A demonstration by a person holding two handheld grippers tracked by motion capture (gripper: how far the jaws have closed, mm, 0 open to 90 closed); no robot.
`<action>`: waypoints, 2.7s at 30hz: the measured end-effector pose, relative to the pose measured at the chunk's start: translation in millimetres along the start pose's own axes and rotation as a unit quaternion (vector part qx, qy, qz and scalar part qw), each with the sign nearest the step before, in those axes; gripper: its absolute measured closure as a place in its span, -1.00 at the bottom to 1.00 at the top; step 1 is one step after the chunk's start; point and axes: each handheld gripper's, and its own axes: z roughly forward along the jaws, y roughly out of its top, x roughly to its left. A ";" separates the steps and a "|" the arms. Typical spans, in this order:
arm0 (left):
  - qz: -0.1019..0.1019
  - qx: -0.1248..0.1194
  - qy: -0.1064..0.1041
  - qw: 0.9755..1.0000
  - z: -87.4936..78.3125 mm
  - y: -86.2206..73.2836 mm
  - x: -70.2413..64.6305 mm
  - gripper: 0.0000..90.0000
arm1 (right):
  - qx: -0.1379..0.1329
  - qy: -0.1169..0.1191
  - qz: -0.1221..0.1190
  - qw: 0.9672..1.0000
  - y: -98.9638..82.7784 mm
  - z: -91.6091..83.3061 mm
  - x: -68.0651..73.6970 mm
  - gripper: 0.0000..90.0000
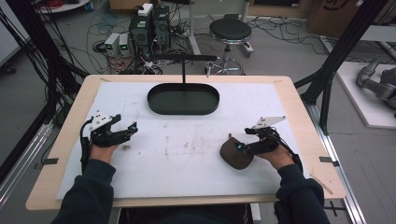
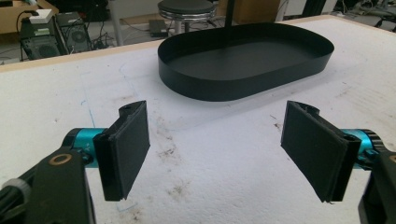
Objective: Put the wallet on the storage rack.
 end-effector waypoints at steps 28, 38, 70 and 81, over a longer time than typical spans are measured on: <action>0.006 0.001 0.002 1.000 -1.1 0.5 -1.6 -0.44 | 0.077 0.119 0.061 0.988 -11.9 23.6 -3.0 -0.57; 0.010 0.004 0.000 1.000 -0.1 0.6 -3.8 -0.42 | 0.088 0.122 0.065 0.987 -8.6 21.7 -2.3 -0.26; 0.010 0.006 0.000 1.000 -1.1 0.2 -3.7 -0.42 | -0.060 -0.049 -0.049 0.996 18.1 -7.3 2.9 0.12; 0.009 0.005 0.000 1.000 -1.2 0.1 -2.9 -0.42 | -0.052 -0.056 -0.051 0.996 16.9 -6.0 1.8 0.07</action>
